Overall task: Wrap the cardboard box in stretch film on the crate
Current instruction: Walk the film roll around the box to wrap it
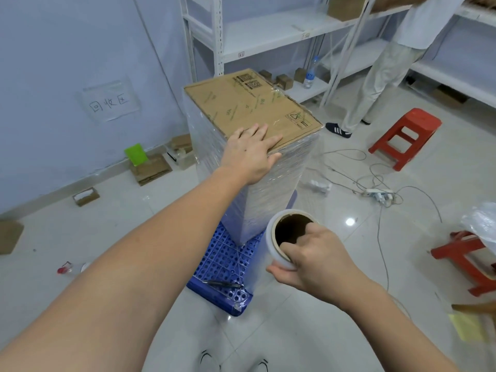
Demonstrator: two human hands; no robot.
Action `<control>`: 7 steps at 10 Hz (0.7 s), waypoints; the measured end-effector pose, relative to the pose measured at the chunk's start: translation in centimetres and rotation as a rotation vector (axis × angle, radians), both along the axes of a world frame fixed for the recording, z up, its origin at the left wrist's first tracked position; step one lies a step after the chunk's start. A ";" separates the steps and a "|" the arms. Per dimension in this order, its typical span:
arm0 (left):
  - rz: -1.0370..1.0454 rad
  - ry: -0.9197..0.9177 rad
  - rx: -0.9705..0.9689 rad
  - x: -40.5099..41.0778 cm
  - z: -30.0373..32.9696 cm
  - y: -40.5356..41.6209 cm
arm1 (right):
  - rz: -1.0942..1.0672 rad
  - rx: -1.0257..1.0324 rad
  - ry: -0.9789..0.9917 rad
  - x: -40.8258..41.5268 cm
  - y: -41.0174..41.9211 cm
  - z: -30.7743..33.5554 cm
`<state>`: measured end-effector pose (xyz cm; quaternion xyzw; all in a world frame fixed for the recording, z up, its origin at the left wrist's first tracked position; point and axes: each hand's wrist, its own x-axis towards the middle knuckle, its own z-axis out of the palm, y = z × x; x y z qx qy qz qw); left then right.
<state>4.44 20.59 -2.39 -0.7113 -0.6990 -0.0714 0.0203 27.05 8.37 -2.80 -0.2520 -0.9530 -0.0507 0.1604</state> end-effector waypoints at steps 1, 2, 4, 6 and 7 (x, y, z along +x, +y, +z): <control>-0.001 -0.002 -0.005 0.1 0.0 -0.1 | 0.026 -0.016 -0.087 -0.9 -0.2 0.3; 0.001 -0.001 -0.003 0.1 0.0 -0.1 | 0.020 -0.012 -0.150 -1.6 0.0 1.0; -0.004 0.011 -0.003 0.2 0.4 0.0 | -0.111 -0.109 -0.181 -2.4 -1.6 2.1; -0.009 0.013 -0.003 -0.1 0.5 -0.6 | -0.328 -0.110 -0.183 -3.6 -3.3 3.5; -0.021 0.010 -0.005 -0.4 0.7 -1.0 | -0.346 -0.196 -0.187 -3.7 -3.6 4.2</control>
